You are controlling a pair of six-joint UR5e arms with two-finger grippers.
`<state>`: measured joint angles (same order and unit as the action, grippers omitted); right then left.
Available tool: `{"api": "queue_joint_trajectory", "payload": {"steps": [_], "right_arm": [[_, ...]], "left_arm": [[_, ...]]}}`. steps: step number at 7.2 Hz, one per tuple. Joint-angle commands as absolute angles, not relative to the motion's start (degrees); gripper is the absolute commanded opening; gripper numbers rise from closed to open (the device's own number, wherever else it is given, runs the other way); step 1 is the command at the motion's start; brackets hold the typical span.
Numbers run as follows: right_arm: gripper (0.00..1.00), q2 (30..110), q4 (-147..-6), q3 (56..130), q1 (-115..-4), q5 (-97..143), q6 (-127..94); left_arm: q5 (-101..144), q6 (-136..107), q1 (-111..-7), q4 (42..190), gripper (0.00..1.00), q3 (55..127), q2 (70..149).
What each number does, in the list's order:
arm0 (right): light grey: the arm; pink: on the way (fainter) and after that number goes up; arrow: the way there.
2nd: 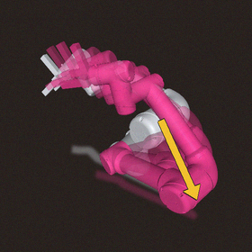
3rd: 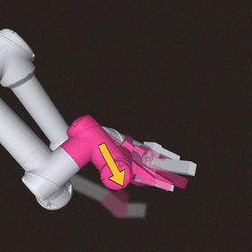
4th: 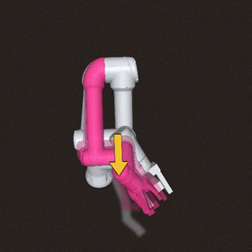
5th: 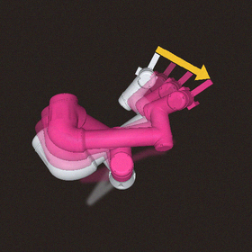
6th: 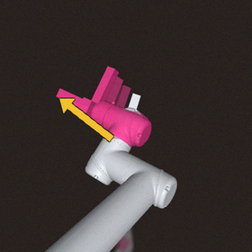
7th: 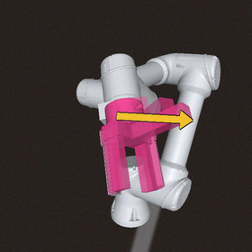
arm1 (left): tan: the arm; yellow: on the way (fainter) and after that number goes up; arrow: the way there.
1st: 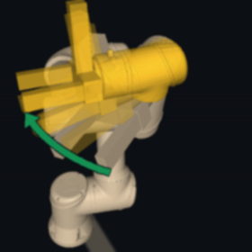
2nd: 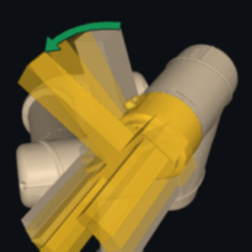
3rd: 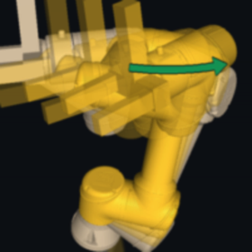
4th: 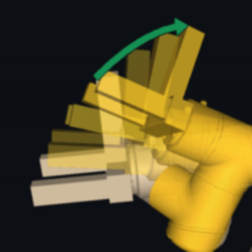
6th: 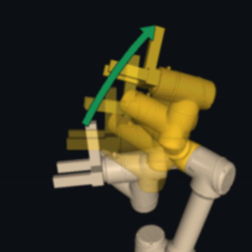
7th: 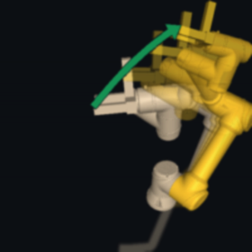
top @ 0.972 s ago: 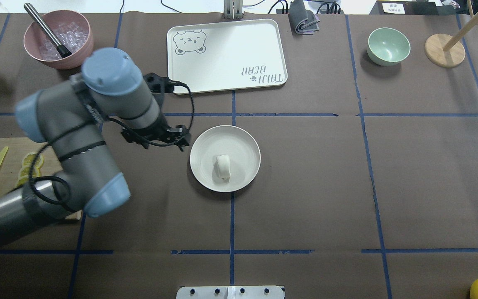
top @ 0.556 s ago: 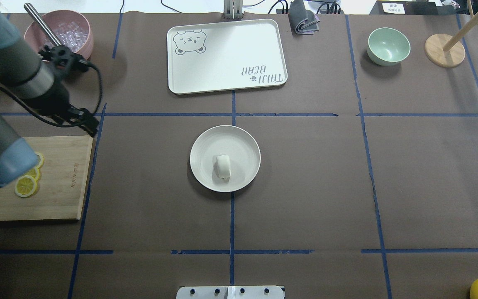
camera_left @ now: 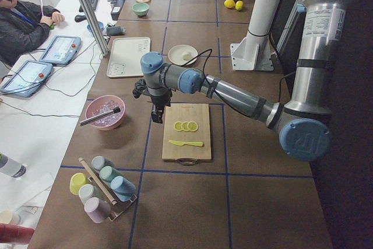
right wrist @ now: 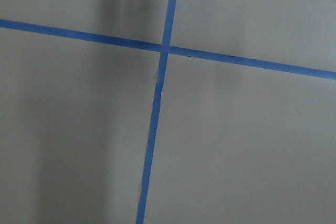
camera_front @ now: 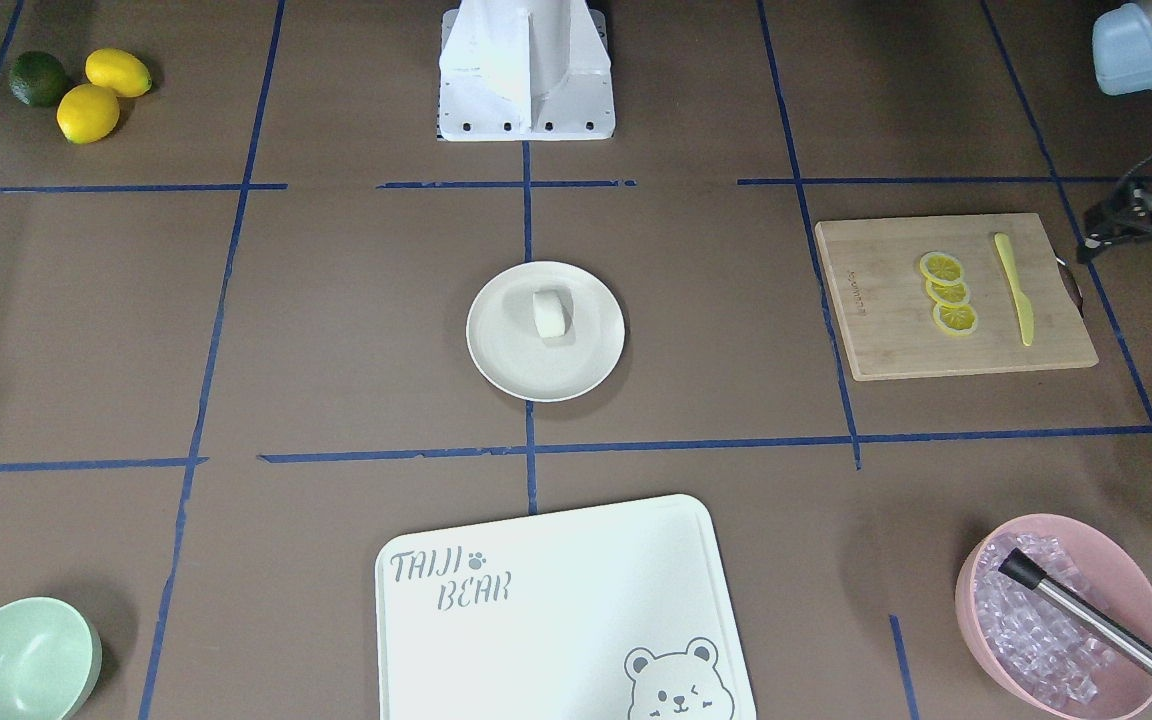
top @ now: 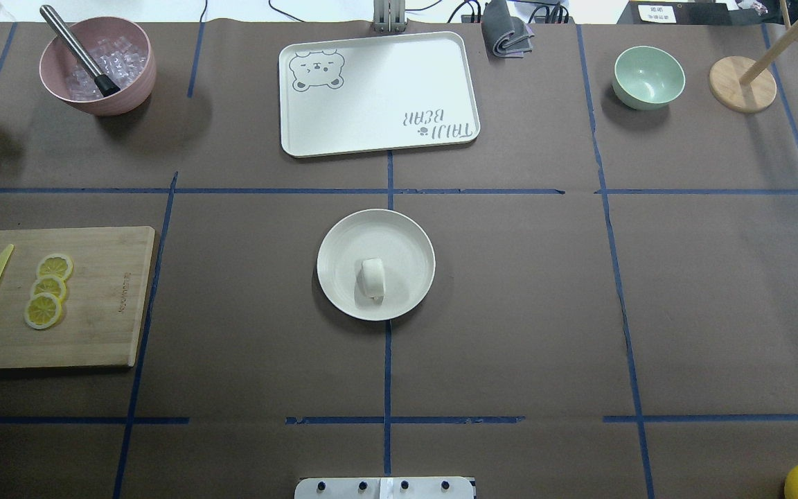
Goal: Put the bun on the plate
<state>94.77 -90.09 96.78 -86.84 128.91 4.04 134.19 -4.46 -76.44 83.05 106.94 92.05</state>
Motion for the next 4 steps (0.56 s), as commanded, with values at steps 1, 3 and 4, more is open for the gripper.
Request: {"api": "queue_joint_trajectory", "payload": {"steps": [1,3,4], "right_arm": [[1.0,94.83,-90.09,96.77,-86.84,128.94,4.04],[1.0,94.83,-90.09,96.68,-86.84,128.94,4.13],[1.0,94.75,-90.09,96.85,-86.84,128.94,4.13]], "left_arm": [[133.86,-4.04,-81.72,83.67,1.0,104.95,86.86],[134.47,-2.47,-88.65,84.11,1.0,102.31,86.57],[134.56,3.54,-92.07,84.37,1.0,101.26,85.27]]}}
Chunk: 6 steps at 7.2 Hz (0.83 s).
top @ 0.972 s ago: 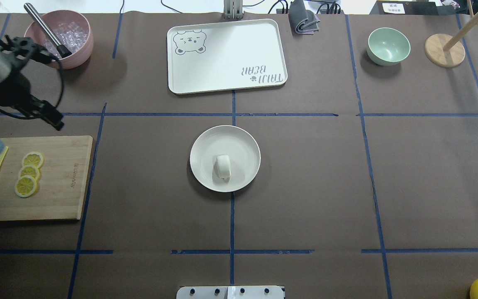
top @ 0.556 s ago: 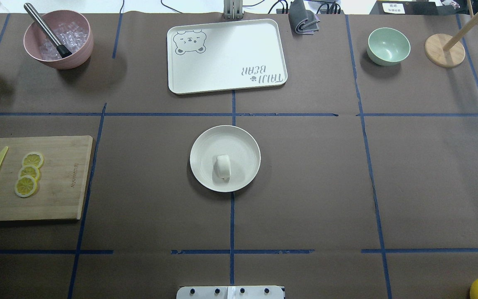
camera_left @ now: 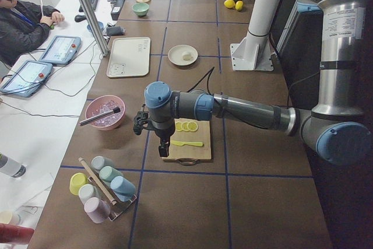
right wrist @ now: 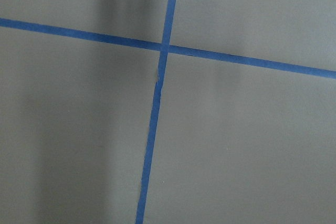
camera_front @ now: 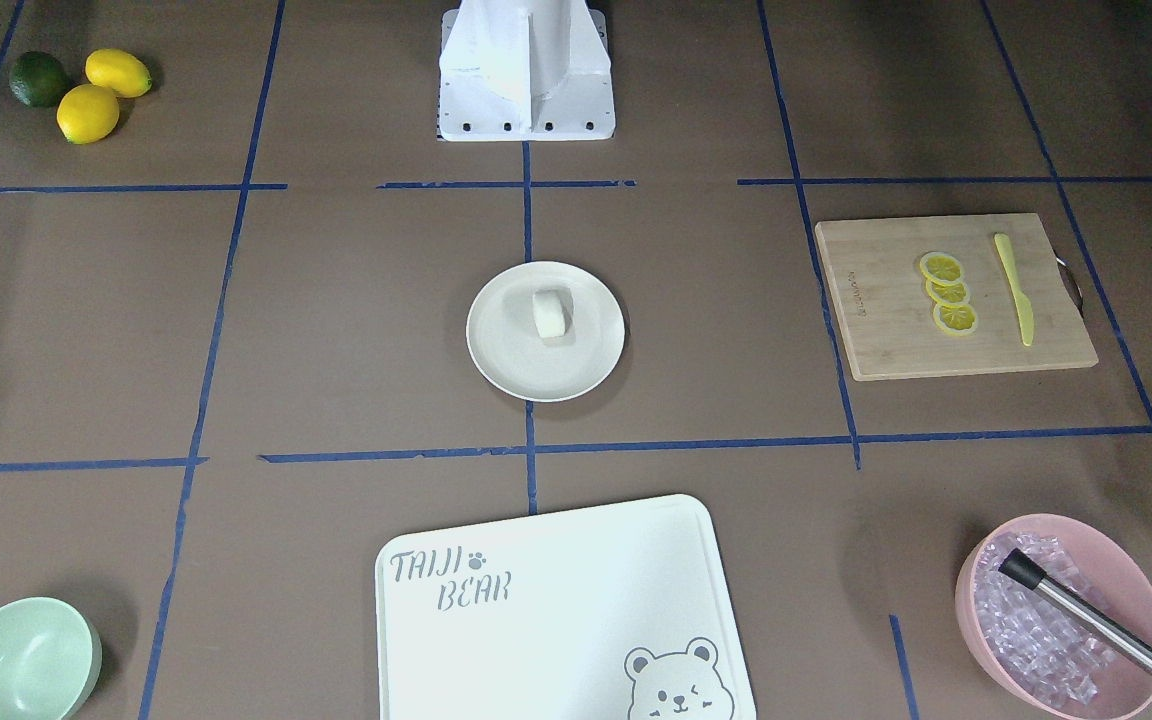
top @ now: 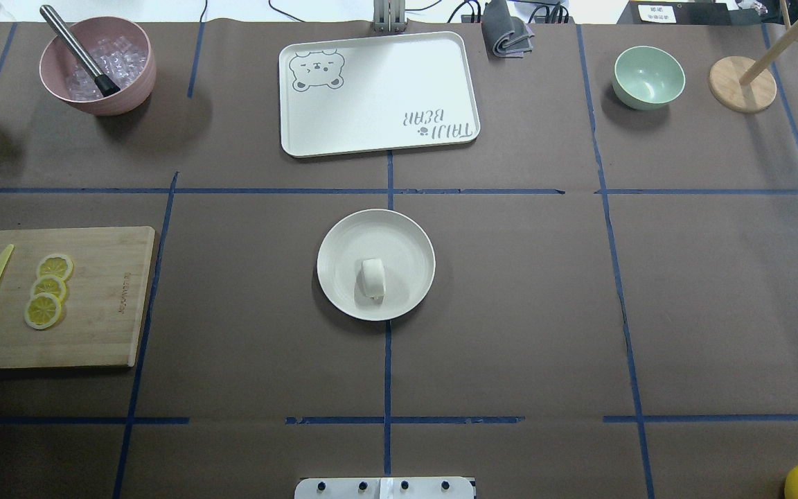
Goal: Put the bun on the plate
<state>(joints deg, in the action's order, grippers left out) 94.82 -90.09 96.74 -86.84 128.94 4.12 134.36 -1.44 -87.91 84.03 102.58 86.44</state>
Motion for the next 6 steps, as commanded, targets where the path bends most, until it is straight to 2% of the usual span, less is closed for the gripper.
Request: {"api": "queue_joint_trajectory", "payload": {"steps": [1,6], "right_arm": [[1.0,94.75,-90.09,96.86,-86.84,129.02,4.13],[1.0,94.92,-90.09,96.94,-86.84,128.94,3.96]], "left_arm": [[134.47,6.3,-93.94,84.29,1.0,101.51,84.64],[133.95,6.33,-93.6,84.37,1.0,99.93,84.9]]}}
